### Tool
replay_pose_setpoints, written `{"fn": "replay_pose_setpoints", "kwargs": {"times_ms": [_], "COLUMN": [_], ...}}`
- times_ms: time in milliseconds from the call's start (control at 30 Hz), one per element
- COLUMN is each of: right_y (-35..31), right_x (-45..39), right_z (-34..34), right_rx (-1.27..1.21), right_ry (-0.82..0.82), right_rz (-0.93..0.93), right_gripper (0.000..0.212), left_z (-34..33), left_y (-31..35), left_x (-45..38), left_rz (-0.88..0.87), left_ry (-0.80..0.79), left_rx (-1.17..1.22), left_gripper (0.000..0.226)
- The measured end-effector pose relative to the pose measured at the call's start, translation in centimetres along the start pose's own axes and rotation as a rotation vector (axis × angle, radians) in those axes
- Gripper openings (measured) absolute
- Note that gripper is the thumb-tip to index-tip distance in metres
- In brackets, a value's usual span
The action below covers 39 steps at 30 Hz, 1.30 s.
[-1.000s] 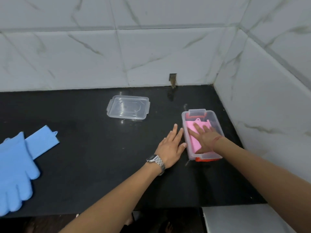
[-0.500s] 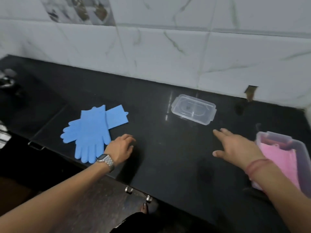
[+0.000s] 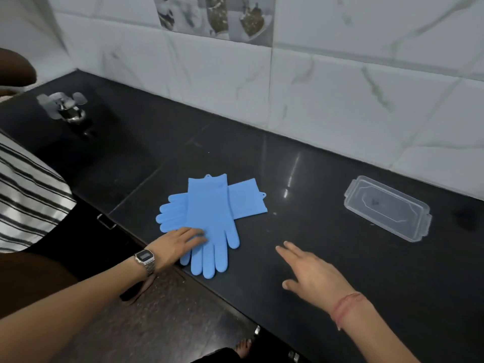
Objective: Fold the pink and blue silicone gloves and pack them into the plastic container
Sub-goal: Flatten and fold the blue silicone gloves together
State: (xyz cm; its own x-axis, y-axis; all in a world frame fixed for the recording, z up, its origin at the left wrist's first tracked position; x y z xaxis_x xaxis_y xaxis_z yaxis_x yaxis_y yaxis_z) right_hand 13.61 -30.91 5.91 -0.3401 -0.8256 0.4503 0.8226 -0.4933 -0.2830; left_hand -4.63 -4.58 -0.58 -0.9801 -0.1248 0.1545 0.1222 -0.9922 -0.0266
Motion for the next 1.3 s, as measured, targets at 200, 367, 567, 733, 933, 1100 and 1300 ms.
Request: {"fn": "replay_pose_setpoints", "kwargs": {"times_ms": [200,367,567,733,933,1100,1300], "right_y": [-2.2,-1.9,-0.6,-0.4,1.8,6.2,11.2], "right_x": [-3.8,-5.6,-6.0,-3.9,1.2,3.9,6.5], "right_z": [-1.8,-2.7,-3.3,-3.1,-1.4,-3.7,-10.3], "right_rx": [-0.05,-0.186,-0.729,-1.07,-1.487,-1.747,-1.58], "right_ry": [-0.038,-0.006,0.129,0.255,0.576,0.559,0.445], "right_rz": [0.037,0.026,-0.024,0.044,0.059,-0.184,-0.694], "right_gripper": [0.069,0.074,0.099,0.069,0.038,0.03,0.023], "left_z": [0.1,2.6,8.8,12.8,13.5,8.7,0.4], "left_y": [-1.4,-0.6,3.4,7.7,12.4,16.3,20.5], "left_x": [-1.2,-3.2,-5.2,-6.3,-9.4,-14.4,-15.0], "left_rz": [-0.061,-0.038,-0.08,-0.038,0.092,0.3,0.37], "left_ry": [0.223,0.41,0.535,0.553,0.513,0.248,-0.185], "left_rx": [0.101,0.365,0.554,0.85,1.355,1.512,1.248], "left_gripper": [0.027,0.022,0.014,0.011,0.045,0.038,0.034]}}
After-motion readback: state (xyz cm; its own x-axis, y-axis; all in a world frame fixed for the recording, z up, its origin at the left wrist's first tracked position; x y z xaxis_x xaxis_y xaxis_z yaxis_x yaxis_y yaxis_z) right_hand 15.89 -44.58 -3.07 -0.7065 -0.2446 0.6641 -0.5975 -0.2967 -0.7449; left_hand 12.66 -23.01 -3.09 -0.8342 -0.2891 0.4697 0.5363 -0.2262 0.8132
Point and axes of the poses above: each hand's wrist, its own x-axis away from the middle knuckle, its own z-axis out of the back of the hand, y = z × x, the point moved 4 cm from there along -x, towards the middle knuckle, and after that the axes turned 1 degree about x, right-handed, at the moved point
